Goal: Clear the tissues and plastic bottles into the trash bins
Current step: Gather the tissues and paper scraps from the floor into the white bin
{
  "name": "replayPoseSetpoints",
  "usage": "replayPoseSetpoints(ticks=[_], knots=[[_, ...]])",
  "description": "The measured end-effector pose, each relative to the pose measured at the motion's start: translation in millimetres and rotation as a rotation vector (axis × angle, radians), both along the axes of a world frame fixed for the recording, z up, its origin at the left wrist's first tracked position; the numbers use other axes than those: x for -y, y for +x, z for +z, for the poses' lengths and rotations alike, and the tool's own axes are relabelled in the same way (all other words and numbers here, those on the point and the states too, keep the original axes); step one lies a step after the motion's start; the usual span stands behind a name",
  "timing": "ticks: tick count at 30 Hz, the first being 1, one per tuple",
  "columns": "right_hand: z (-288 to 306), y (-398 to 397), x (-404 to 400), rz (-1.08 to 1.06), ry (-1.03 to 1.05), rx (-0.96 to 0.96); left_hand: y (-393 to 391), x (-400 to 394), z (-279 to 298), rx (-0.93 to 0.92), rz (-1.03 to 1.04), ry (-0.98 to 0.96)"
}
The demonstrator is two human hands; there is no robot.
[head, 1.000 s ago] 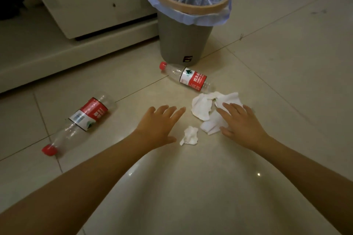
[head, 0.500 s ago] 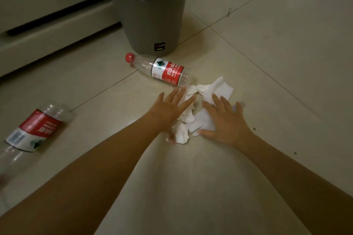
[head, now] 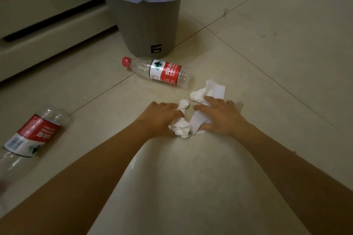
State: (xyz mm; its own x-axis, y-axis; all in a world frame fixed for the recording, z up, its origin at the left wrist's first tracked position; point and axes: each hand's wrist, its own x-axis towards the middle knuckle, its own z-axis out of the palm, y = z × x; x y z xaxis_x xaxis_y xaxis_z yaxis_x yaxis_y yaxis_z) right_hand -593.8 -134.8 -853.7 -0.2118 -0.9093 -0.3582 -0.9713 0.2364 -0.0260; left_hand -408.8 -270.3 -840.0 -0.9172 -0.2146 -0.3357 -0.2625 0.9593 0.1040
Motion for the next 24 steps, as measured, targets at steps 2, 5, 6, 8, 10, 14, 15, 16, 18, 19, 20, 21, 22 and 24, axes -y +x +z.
replayPoseSetpoints(ticks=[2, 5, 6, 8, 10, 14, 15, 16, 18, 19, 20, 21, 22, 24], knots=[[1.4, 8.1, -1.9, 0.041, -0.062, -0.021, 7.7, -6.7, 1.1, 0.078, 0.014, 0.062], [2.0, 16.7, -5.3, 0.048, -0.113, 0.005, 11.8, -18.3, 0.6, 0.103, 0.034, 0.071], [2.1, 20.0, -6.4, 0.061, -0.128, 0.008, 13.0, -21.6, -3.1, 0.071, 0.049, 0.054], [0.4, 27.9, -7.9, 0.113, -0.164, -0.016, 16.5, -27.8, -11.0, -0.006, 0.043, 0.007], [-1.4, 34.6, -9.5, 0.168, -0.160, -0.092, 22.3, -31.8, -13.2, -0.054, -0.019, -0.056], [-3.6, 46.3, -15.0, 0.305, -0.324, -0.168, 46.4, -25.6, -8.0, -0.143, -0.106, -0.079], [-3.8, 49.4, -15.6, 0.325, -0.358, -0.165, 53.9, -23.5, -5.6, -0.165, -0.114, -0.100], [-2.9, 53.1, -16.1, 0.337, -0.392, -0.160, 61.2, -21.4, -1.1, -0.191, -0.123, -0.121], [-0.3, 61.8, -14.0, 0.346, -0.459, -0.150, 76.8, -16.3, 11.2, -0.254, -0.123, -0.148], [2.2, 66.7, -11.6, 0.355, -0.496, -0.145, 85.8, -12.7, 17.9, -0.282, -0.120, -0.155], [4.8, 71.4, -8.7, 0.373, -0.536, -0.141, 95.8, -8.3, 24.5, -0.303, -0.121, -0.159], [8.1, 75.8, -5.2, 0.394, -0.577, -0.144, 107.1, -3.3, 30.4, -0.321, -0.122, -0.165], [11.6, 78.3, -1.7, 0.405, -0.606, -0.151, 118.2, 1.8, 35.2, -0.332, -0.124, -0.173], [18.6, 76.3, 0.0, 0.364, -0.629, -0.170, 137.5, 9.4, 43.4, -0.332, -0.121, -0.186]])
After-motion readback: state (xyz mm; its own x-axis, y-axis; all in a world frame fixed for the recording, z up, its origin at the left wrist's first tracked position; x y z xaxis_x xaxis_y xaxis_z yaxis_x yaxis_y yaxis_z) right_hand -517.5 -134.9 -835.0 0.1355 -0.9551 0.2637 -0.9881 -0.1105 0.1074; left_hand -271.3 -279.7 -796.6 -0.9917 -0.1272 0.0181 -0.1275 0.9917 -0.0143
